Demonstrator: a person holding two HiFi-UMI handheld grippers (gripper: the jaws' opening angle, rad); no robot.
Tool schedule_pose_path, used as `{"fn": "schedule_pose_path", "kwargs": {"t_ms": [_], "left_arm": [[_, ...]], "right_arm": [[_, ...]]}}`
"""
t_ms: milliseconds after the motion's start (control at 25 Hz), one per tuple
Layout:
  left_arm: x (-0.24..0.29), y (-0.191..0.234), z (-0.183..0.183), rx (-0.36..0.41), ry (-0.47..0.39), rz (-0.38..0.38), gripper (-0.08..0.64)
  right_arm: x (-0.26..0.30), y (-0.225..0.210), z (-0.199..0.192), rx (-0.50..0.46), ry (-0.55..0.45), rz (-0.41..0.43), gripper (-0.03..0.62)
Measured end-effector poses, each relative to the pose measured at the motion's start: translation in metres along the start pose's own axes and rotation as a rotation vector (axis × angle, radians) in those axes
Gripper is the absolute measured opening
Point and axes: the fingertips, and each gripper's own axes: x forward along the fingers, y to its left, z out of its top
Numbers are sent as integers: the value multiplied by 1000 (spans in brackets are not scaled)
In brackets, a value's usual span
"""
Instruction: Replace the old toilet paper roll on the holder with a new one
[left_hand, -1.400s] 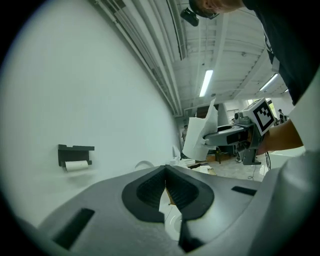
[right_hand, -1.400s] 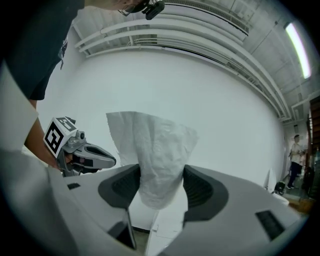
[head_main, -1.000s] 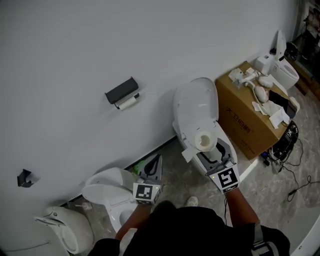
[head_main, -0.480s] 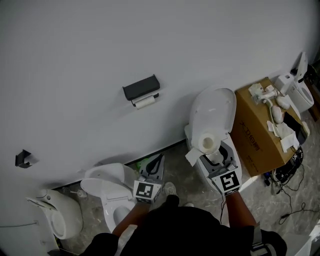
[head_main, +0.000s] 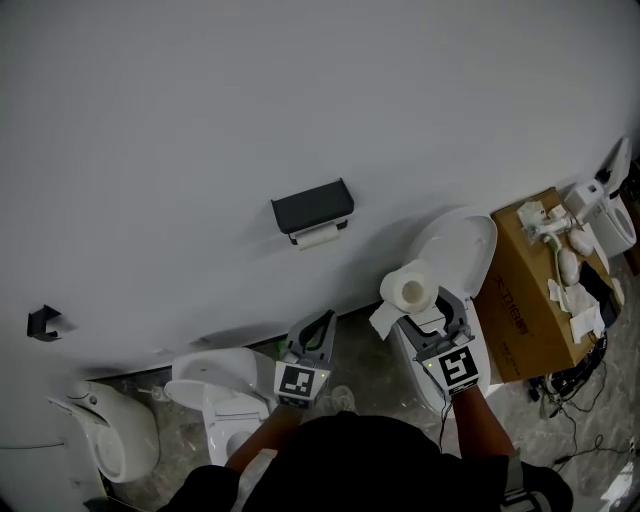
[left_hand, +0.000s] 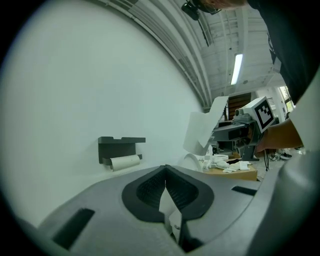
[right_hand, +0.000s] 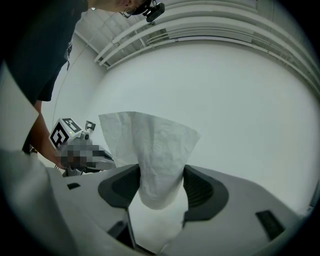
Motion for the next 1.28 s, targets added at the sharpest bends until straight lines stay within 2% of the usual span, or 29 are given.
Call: {"fn": "schedule_pose_path", "kwargs": {"t_ms": [200,320,480,600,720,920,1080,1120,1200,1280], "left_arm": [[13,34,8,27,-4,6,5],[18,50,13,69,-6,-2,5],[28,61,21,16,-34,2,5],[37,64,25,27,-47,34,5],[47,65,28,73,-19,66,5],[69,69,37,216,-5,118,5],[80,70,32,291,72,159,6],[83,70,31,306,94,164,29],[89,71,26,354,139,177,127],[94,72,23,420,175,185,149]], "right_arm": [[39,-3,2,-19,-9,2,262],[52,-10,4,10,-20,-27,262],[60,-23,9,56,-63,-42,262],[67,-34,8,71,-65,-29,262],[77,-42,1,86,-60,2,262],[92,-50,-2,83,-61,77,262],[99,-57,-10,115,-56,110,262],[100,-59,-11,121,-56,116,262],[103,-61,-12,128,-57,130,262],[105,-60,-14,135,-58,145,262]]}}
